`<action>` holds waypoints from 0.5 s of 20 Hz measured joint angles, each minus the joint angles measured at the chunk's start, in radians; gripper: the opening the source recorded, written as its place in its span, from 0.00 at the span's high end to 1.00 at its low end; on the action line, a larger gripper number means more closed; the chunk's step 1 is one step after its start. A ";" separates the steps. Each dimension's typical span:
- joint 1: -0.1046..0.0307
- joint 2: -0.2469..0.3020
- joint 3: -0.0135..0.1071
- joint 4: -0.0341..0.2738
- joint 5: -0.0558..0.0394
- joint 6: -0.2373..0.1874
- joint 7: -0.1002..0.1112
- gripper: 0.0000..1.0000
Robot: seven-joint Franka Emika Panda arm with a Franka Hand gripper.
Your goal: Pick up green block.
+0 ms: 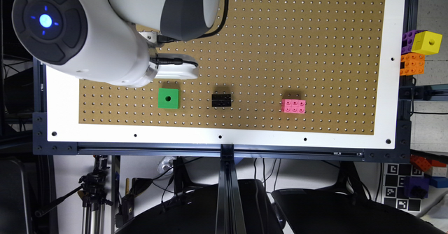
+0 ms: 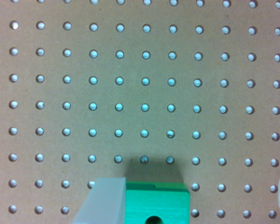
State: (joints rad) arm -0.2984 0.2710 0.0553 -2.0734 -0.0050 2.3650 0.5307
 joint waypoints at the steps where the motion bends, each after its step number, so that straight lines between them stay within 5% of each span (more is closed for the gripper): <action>1: 0.000 0.000 0.000 -0.001 0.0000 0.000 0.001 0.00; 10: -0.003 0.000 -0.001 0.003 0.0000 0.000 0.002 0.00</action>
State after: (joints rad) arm -0.3014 0.2713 0.0544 -2.0701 -0.0050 2.3650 0.5330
